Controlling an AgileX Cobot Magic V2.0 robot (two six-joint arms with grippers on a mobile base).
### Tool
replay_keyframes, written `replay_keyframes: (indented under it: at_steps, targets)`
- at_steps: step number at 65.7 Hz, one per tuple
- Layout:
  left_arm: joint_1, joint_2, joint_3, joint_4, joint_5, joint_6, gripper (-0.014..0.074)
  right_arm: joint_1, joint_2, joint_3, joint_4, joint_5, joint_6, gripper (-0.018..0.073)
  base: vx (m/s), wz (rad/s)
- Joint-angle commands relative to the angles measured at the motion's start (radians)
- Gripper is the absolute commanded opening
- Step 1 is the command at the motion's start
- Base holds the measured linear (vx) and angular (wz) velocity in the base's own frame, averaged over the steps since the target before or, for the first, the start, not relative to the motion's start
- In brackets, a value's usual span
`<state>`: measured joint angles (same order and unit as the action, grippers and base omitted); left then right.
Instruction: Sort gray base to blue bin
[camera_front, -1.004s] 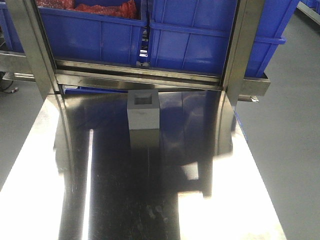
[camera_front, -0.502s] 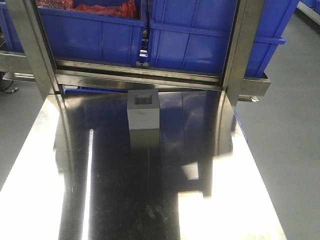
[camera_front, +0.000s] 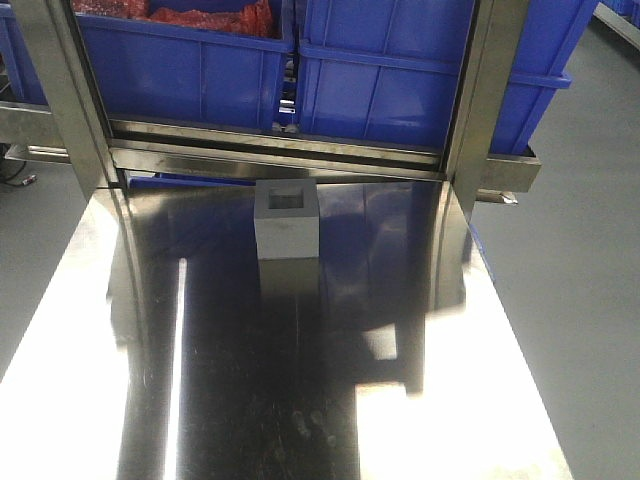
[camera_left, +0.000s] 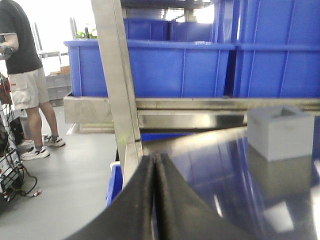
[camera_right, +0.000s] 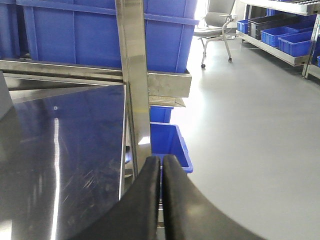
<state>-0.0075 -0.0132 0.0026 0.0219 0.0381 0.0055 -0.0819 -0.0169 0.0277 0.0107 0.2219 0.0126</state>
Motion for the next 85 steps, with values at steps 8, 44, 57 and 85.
replay_keyframes:
  at_steps: [8, 44, 57, 85]
  targets:
    - [0.002, 0.047, -0.18, -0.005, -0.001, -0.005, -0.0006, -0.009, -0.002, 0.002, -0.005, -0.075, -0.013, -0.0005, 0.0, 0.0]
    - [0.002, 0.526, -0.635, 0.002, 0.237, 0.103, -0.0006, -0.009, -0.002, 0.002, -0.005, -0.075, -0.013, -0.0005, 0.0, 0.0]
    - [0.002, 0.525, -0.635, 0.002, 0.247, 0.102, 0.0004, -0.009, -0.002, 0.002, -0.005, -0.075, -0.013, -0.0005, 0.0, 0.0]
    - [0.002, 0.525, -0.635, -0.128, 0.245, 0.005, 0.0679, -0.009, -0.002, 0.002, -0.005, -0.075, -0.013, -0.0005, 0.0, 0.0]
